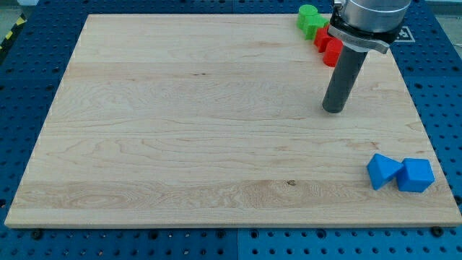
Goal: Slightly push the red circle to the right side of the board
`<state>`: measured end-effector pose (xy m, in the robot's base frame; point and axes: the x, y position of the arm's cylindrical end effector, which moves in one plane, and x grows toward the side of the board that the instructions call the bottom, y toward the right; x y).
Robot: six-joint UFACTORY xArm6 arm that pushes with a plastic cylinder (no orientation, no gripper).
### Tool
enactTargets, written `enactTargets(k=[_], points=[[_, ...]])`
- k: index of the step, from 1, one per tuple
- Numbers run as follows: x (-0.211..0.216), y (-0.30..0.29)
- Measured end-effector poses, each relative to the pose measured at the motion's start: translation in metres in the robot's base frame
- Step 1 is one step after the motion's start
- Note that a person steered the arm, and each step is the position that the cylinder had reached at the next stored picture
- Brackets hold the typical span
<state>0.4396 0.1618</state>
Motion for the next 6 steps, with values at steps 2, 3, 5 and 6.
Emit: enactTargets(k=[2, 3, 5, 6], points=[[0.0, 0.026], [0.0, 0.042], [0.0, 0.074], [0.0, 0.084]])
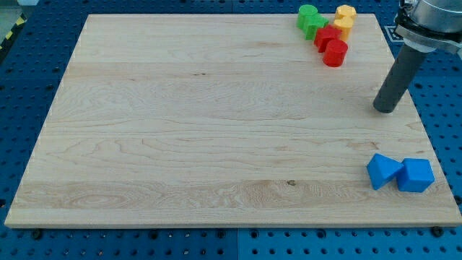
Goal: Slightly push the red circle to the right side of the board
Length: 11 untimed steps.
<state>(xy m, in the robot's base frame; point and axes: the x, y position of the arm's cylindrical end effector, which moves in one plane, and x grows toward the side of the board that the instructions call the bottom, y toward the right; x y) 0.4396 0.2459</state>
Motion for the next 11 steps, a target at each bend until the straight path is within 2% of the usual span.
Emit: enactTargets(k=[6, 10, 11], points=[[0.0, 0.023], [-0.003, -0.018], [-0.014, -0.058]])
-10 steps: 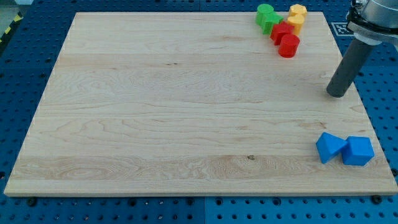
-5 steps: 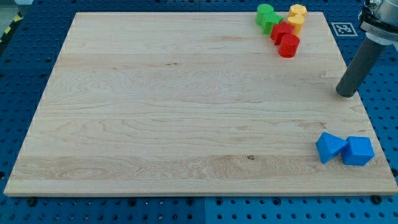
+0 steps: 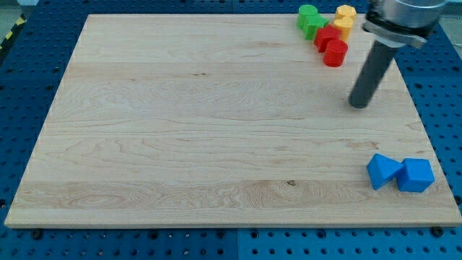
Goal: Slightly push the red circle to the right side of the board
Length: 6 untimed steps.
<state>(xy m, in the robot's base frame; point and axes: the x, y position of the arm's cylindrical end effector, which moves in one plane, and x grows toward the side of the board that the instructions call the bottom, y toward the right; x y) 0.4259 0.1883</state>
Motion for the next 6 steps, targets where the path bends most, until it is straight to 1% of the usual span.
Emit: enactTargets(k=[1, 2, 4, 5, 6], points=[[-0.025, -0.038], [-0.078, -0.063], [-0.222, -0.064], [-0.235, -0.065], [-0.234, -0.065]])
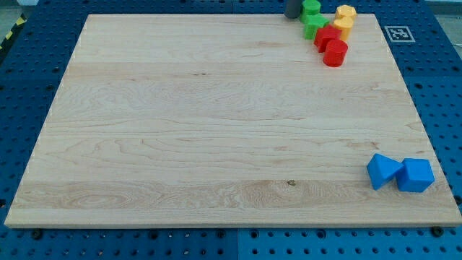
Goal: Slightly push the red circle to the right side of the board
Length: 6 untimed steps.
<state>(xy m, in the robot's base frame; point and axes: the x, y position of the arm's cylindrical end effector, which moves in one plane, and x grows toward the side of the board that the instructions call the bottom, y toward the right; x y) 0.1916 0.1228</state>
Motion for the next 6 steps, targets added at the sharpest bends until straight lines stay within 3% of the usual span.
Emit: enactTargets(k=[2, 6], points=[[0.0, -0.027], [0.0, -0.024]])
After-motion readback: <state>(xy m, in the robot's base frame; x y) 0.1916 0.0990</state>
